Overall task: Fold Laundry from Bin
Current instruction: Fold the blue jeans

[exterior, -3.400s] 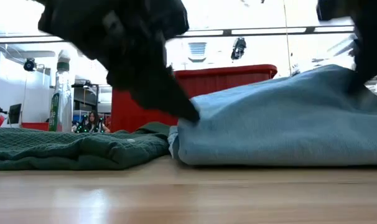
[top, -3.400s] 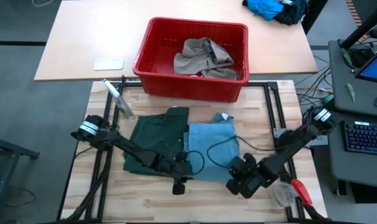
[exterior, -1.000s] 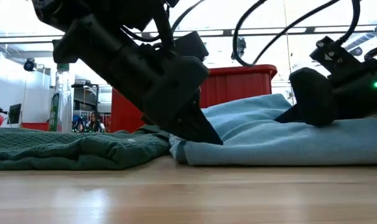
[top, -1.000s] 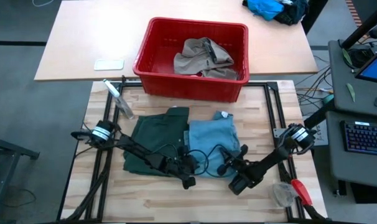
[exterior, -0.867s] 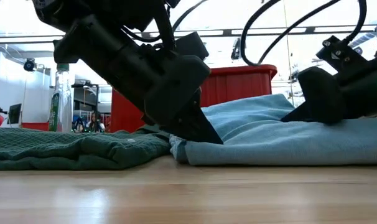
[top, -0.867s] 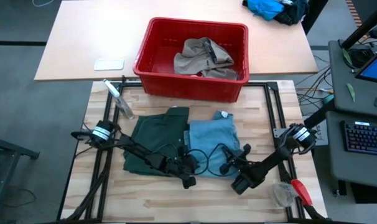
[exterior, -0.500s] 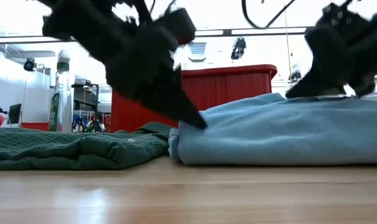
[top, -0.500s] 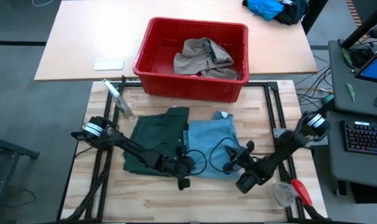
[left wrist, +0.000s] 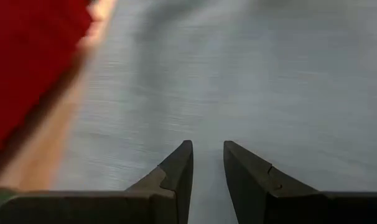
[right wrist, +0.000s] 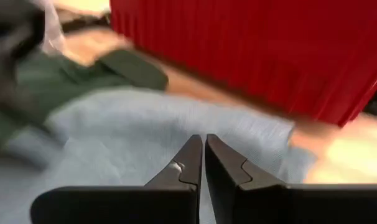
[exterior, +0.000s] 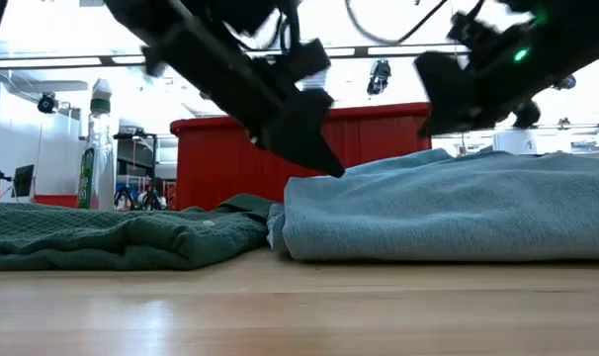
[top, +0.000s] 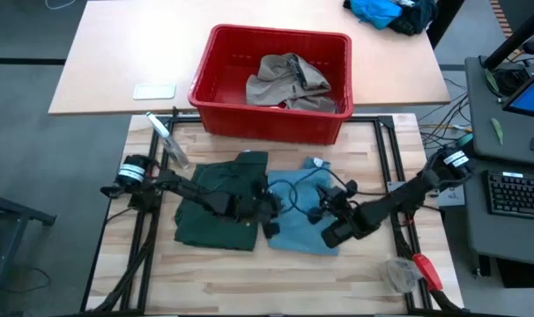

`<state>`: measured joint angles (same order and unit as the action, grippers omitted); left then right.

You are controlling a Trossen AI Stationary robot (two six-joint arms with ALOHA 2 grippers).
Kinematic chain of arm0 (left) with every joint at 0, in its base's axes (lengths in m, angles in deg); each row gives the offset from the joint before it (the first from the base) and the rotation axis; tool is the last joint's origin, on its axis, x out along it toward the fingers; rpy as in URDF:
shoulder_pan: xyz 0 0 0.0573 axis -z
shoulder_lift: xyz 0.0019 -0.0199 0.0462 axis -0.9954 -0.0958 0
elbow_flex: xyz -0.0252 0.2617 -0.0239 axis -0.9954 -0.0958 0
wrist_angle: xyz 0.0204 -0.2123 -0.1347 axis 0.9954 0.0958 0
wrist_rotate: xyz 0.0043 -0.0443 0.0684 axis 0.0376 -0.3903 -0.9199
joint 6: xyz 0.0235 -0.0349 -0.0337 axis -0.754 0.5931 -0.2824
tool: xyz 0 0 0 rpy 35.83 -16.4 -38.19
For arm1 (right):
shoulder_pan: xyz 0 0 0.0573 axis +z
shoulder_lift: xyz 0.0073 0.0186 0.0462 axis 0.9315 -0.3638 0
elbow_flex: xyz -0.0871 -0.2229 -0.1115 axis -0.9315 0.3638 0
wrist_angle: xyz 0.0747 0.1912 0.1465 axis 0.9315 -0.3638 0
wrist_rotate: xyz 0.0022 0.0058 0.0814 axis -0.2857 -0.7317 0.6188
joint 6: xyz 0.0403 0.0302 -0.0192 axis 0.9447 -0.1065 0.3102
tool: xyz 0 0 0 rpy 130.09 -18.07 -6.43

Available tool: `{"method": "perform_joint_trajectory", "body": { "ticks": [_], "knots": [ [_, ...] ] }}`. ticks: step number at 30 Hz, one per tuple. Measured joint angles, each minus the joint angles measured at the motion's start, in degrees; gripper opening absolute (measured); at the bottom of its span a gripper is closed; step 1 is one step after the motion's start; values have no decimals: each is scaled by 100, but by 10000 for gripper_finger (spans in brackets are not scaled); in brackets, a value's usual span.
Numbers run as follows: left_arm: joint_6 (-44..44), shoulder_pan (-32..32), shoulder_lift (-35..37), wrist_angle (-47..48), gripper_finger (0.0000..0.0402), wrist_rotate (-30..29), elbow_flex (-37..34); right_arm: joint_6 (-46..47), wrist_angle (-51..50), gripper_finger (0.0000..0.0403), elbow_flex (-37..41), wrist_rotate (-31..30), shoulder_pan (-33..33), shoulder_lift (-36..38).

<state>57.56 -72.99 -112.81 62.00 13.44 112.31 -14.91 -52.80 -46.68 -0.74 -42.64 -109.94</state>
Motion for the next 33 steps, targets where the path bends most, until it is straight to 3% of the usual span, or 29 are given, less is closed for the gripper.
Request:
{"method": "perform_joint_trajectory", "body": {
  "ticks": [5, 13, 21, 33],
  "knots": [
    [216, -421, -142, -20, 75, -299, 4, -340, 446, 12, -7, 777, -640, -346],
    [780, -673, -492, 281, 75, -280, 33, -98, 248, 12, 76, 1314, -1140, -756],
    [942, -666, -634, 420, 75, -306, 41, 170, 193, 12, 260, 1327, -1150, -795],
    [900, -366, 294, 1433, 75, -372, -4, -536, -156, 12, -85, 1197, -508, 75]
  ]
}}
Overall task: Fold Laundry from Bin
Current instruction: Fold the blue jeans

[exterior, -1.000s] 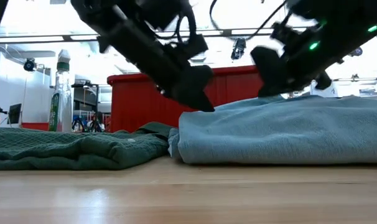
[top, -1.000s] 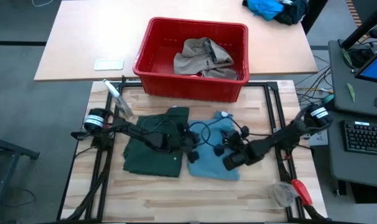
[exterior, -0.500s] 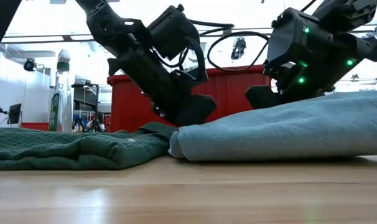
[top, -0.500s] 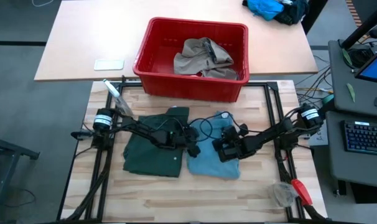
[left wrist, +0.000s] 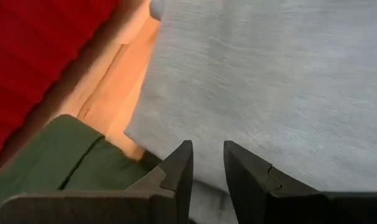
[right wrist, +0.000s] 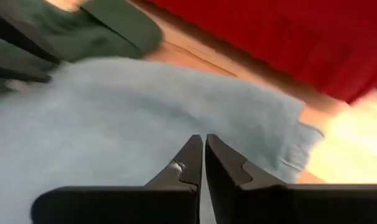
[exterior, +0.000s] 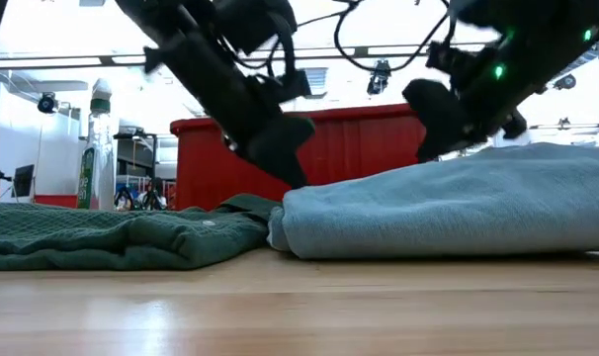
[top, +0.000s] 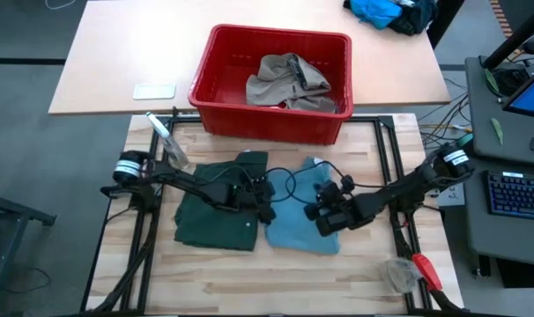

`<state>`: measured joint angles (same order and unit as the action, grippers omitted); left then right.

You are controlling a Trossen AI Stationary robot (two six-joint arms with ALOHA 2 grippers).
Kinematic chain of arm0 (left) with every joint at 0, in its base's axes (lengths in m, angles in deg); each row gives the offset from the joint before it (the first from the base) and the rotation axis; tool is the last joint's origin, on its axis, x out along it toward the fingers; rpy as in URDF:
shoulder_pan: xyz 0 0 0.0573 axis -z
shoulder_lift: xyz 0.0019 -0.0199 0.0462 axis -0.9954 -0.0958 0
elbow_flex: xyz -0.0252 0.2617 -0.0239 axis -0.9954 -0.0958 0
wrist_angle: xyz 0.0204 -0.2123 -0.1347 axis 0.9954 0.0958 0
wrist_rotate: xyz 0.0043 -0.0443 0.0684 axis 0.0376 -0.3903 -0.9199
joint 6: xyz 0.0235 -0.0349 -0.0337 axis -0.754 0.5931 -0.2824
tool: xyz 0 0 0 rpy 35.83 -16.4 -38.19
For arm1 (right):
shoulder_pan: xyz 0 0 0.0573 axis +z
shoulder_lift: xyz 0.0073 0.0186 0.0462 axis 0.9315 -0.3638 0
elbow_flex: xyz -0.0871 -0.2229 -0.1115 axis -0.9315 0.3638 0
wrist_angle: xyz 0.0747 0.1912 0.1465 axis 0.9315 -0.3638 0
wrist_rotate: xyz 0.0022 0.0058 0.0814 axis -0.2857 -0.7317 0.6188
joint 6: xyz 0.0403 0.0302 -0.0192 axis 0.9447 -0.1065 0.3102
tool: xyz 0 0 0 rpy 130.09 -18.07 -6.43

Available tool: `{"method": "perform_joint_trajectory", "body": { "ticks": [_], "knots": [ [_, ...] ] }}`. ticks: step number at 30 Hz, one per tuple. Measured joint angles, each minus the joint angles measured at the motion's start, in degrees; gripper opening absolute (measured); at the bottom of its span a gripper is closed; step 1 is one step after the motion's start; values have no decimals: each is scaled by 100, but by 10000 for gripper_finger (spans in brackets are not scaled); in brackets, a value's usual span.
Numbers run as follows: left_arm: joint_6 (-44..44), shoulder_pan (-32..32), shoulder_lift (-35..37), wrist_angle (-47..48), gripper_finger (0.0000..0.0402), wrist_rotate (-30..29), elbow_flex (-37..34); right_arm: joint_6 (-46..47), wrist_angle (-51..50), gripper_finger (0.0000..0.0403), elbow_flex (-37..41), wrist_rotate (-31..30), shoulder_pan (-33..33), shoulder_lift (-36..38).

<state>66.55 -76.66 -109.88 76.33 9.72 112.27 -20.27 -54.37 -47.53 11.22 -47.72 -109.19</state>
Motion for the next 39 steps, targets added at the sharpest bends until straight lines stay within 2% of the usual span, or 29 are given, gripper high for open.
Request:
{"method": "perform_joint_trajectory", "body": {
  "ticks": [5, 8, 11, 14, 17, 19, 25, 31, 34, 39],
  "knots": [
    [391, 440, 252, 195, 75, 5, 0, -247, 127, 12, -216, -502, 582, 117],
    [484, 803, 230, -320, 75, 7, 4, -252, 528, 12, -203, -1059, 1004, 11],
    [486, 1137, -63, -1550, 75, -287, 15, -152, 1089, 12, -98, -1639, 1354, -308],
    [312, 1371, -557, -3070, 75, -1214, 14, -15, 1732, 12, -79, -2132, 1449, -824],
    [-32, 1462, -1026, -4194, 75, -1964, 15, -213, 2331, 12, -137, -2354, 1364, -1437],
    [-41, 1461, -1300, -4580, 75, -2058, 13, -244, 2525, 12, -175, -2428, 1252, -1804],
    [282, 1439, -1870, -4649, 75, -2225, 13, 510, 2473, 12, -199, -2696, 1167, -2468],
    [409, 1446, -2184, -4528, 75, -2342, 26, 611, 2230, 12, -186, -2609, 1165, -2603],
    [734, 1446, -2214, -4154, 75, -2342, 35, 910, 1726, 12, -188, -2429, 1165, -2550],
    [1036, 1453, -2108, -3594, 75, -2350, 38, 2212, 221, 12, -192, -2078, 1167, -2351]
  ]
}}
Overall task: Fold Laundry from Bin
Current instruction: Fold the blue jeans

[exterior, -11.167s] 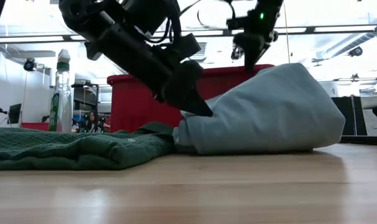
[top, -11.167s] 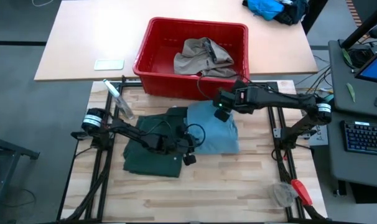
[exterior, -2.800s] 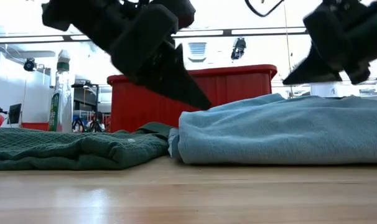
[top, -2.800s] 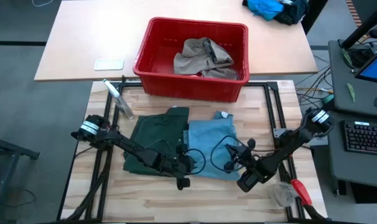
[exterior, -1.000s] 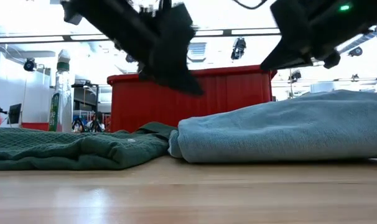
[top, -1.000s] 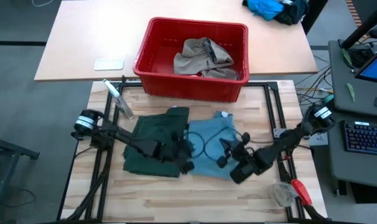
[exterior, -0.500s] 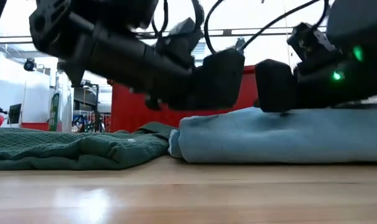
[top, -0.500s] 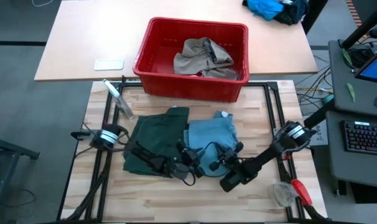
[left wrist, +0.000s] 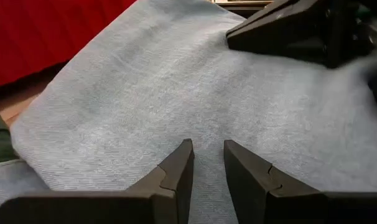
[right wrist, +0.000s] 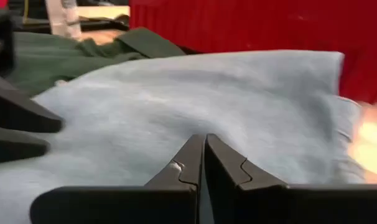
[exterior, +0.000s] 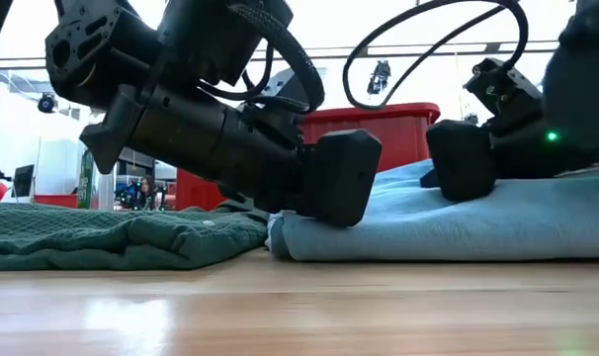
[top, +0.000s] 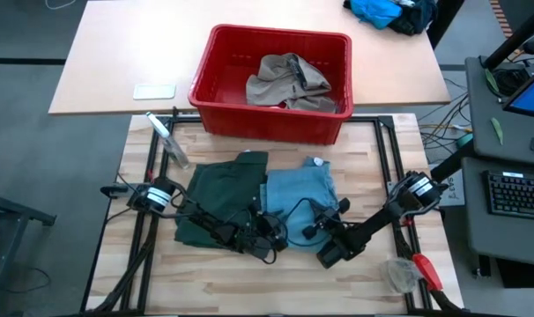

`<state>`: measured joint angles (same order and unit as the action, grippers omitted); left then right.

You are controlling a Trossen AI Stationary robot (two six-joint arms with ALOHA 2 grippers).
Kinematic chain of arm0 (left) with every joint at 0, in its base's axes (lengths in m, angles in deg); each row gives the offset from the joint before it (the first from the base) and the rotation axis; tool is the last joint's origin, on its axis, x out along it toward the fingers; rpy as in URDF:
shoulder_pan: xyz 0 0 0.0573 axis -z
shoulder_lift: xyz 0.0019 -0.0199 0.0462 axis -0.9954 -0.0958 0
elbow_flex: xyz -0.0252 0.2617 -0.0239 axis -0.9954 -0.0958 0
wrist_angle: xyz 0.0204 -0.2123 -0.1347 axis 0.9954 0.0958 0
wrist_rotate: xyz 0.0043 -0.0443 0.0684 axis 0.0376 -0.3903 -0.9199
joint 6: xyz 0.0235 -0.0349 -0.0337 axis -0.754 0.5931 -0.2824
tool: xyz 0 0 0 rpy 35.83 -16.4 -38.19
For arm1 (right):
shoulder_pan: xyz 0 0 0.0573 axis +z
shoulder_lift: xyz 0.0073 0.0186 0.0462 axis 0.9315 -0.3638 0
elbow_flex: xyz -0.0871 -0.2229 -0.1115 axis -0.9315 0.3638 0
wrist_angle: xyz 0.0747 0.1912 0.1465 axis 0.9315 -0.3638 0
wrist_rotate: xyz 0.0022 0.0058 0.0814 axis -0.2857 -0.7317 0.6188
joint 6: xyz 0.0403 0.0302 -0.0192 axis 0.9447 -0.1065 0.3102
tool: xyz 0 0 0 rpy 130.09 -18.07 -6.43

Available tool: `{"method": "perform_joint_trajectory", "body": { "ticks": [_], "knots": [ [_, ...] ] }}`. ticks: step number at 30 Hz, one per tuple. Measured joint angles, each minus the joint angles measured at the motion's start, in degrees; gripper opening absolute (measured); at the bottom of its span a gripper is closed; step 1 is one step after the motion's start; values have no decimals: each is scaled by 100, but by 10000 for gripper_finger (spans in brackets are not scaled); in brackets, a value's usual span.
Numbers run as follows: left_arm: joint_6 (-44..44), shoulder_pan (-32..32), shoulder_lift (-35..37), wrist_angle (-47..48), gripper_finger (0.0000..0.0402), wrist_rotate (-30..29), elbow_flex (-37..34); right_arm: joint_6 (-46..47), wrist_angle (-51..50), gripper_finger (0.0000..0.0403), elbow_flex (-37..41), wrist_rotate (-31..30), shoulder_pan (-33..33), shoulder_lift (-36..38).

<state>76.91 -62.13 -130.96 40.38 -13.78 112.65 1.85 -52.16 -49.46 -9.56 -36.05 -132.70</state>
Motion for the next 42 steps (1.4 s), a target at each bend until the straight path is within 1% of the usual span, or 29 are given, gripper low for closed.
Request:
{"method": "perform_joint_trajectory", "body": {
  "ticks": [2, 5, 8, 10, 13, 15, 17, 19, 22, 23, 25, 27, 28, 30, 34, 36, 38, 42],
  "knots": [
    [-64, -2, 37, 42, 75, -1, -8, 461, -521, 12, -2, 85, 0, 46],
    [-263, -2, 127, 105, 75, 8, -21, 825, -1022, 12, 7, 221, 0, 120],
    [-358, 3, 292, 267, 75, 59, -38, 885, -1206, 12, 11, 328, 42, 308],
    [-434, 13, 458, 437, 75, 178, -49, 744, -1261, 12, -24, 373, 85, 504],
    [-469, 45, 728, 779, 75, 360, -49, 305, -1258, 12, -133, 363, 184, 905],
    [-475, 77, 888, 1015, 75, 625, -49, -48, -1216, 12, -232, 350, 268, 1160],
    [-524, 119, 981, 1193, 75, 1041, -47, -391, -1209, 12, -342, 373, 353, 1384],
    [-719, 160, 994, 1224, 75, 1633, -47, -812, -1121, 12, -450, 475, 469, 1545],
    [-959, 222, 924, 1164, 75, 2518, -42, -1637, -579, 12, -514, 968, 612, 1635],
    [-961, 240, 872, 1143, 75, 2635, -38, -1932, -315, 12, -487, 1186, 644, 1635],
    [-880, 258, 756, 1163, 75, 2686, -38, -2480, 350, 12, -408, 1605, 689, 1545],
    [-774, 249, 670, 1139, 75, 2689, -34, -2675, 741, 12, -305, 1959, 714, 1366],
    [-748, 250, 639, 1135, 75, 2681, -26, -2650, 780, 12, -270, 2117, 716, 1253],
    [-706, 256, 588, 1175, 75, 2663, -18, -2280, 632, 12, -224, 2321, 759, 1022],
    [-499, 256, 572, 1448, 75, 2672, 5, -1135, -96, 12, -221, 2416, 957, 682],
    [-377, 256, 576, 1631, 75, 2670, 8, -771, -487, 12, -225, 2444, 1074, 652],
    [-310, 256, 581, 1783, 75, 2662, 10, -607, -777, 12, -225, 2580, 1178, 707],
    [-297, 274, 584, 1774, 75, 2633, 6, -560, -1124, 12, -210, 2978, 1422, 907]
  ]
}}
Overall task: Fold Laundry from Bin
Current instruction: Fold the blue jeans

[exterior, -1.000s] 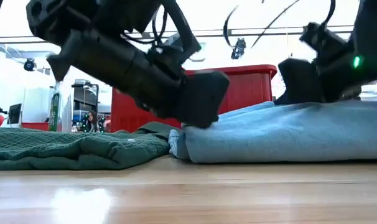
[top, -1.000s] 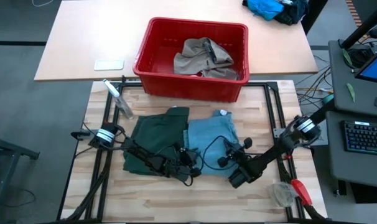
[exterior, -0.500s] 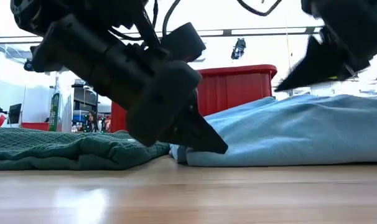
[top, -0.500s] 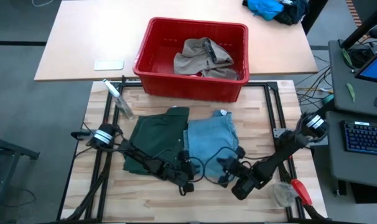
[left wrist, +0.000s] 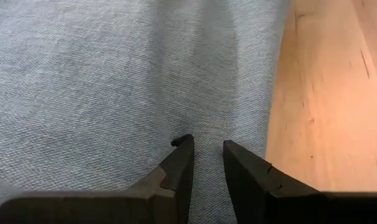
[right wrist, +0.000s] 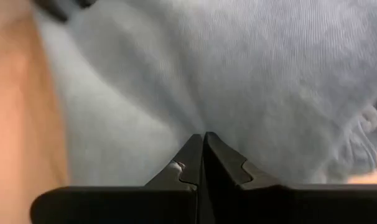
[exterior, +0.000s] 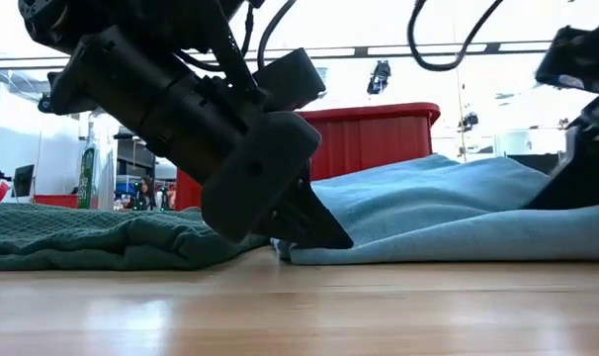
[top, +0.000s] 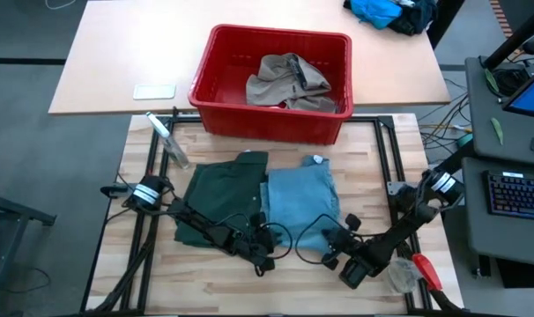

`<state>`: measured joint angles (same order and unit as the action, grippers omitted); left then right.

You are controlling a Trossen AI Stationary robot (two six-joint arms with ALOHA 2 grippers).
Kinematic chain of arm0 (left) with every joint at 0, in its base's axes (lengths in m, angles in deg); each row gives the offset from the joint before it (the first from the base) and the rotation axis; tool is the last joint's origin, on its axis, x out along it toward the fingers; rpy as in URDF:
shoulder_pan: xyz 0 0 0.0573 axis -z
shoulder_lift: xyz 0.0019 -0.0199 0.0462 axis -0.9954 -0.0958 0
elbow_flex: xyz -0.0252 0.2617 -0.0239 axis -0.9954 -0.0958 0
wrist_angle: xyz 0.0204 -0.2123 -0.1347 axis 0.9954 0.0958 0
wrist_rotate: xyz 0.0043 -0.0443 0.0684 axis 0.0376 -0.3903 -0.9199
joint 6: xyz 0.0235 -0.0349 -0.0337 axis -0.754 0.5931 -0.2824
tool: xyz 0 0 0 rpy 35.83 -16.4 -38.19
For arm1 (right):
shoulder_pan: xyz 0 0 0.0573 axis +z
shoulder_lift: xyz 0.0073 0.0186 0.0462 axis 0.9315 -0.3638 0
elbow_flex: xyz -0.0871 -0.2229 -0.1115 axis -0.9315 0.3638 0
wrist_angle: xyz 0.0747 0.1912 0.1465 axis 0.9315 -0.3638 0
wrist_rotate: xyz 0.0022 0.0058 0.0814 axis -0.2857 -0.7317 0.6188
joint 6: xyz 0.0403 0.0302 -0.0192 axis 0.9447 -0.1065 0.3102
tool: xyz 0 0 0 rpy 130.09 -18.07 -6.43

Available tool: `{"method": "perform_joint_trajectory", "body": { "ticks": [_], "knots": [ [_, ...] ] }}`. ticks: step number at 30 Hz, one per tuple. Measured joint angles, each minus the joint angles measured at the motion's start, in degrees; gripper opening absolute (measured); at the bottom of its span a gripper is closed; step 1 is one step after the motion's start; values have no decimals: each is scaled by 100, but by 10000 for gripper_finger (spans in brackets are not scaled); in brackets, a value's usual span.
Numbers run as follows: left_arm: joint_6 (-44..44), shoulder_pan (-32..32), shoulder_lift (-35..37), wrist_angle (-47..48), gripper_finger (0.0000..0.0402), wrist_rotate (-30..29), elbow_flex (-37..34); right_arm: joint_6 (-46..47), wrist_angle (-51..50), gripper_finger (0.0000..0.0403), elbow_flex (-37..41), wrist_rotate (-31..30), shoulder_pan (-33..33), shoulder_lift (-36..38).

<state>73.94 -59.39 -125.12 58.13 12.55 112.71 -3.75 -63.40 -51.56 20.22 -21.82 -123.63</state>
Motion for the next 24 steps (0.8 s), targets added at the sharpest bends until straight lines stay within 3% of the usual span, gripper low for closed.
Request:
{"method": "perform_joint_trajectory", "body": {
  "ticks": [7, 13, 20, 24],
  "knots": [
    [-143, 30, 211, 134, 75, 52, -53, -5, -280, 12, 16, 325, 132, 722],
    [-338, 85, 653, 310, 75, 114, -75, -201, -242, 12, 13, -84, 73, 1406],
    [-959, 12, 1358, 296, 75, 85, -58, -805, -175, 12, 13, -332, -653, 2042],
    [-1515, -331, 1508, 293, 75, 60, -52, -1390, -58, 12, 10, -323, -1321, 2129]
  ]
}}
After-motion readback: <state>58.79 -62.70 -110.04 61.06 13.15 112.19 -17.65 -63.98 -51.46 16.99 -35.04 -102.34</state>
